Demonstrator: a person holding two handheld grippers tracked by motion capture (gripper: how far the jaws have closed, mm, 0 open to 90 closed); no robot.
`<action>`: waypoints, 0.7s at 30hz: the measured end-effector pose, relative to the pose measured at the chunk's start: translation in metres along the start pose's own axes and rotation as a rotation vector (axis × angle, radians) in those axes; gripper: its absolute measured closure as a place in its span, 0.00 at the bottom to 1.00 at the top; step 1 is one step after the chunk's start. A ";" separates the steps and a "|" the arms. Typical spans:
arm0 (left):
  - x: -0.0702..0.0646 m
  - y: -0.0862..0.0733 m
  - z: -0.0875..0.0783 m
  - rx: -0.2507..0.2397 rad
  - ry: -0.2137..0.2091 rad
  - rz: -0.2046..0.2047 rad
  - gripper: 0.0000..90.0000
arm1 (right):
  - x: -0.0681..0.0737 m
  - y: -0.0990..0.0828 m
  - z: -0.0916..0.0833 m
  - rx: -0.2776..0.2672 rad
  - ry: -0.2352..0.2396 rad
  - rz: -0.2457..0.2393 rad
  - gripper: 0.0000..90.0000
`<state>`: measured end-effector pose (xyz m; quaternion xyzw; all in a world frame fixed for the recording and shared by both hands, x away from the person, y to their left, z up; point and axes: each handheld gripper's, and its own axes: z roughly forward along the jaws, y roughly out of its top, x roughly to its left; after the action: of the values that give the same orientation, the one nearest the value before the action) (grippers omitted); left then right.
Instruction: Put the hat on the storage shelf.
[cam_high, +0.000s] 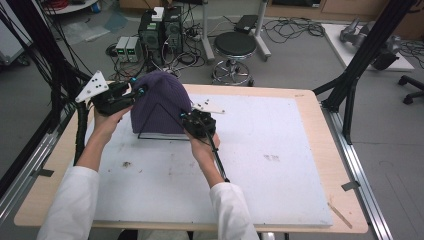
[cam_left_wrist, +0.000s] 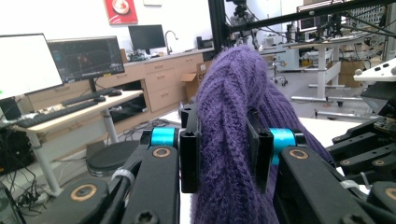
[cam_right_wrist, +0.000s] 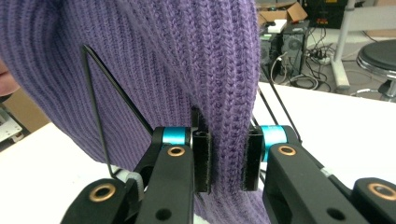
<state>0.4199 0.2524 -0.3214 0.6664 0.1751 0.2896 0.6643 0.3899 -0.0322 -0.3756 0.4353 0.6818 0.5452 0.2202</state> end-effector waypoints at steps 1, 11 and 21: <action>-0.001 -0.005 0.000 0.003 0.003 -0.006 0.80 | 0.000 -0.002 0.001 0.007 -0.001 0.000 0.89; -0.003 -0.021 -0.001 0.033 0.005 -0.019 0.79 | -0.003 -0.015 0.008 0.062 -0.034 0.023 0.87; -0.003 -0.021 -0.005 0.026 0.029 -0.052 0.67 | -0.004 -0.014 0.004 0.072 -0.045 -0.007 0.53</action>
<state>0.4178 0.2555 -0.3431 0.6660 0.2058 0.2793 0.6604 0.3898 -0.0336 -0.3904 0.4526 0.6974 0.5096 0.2215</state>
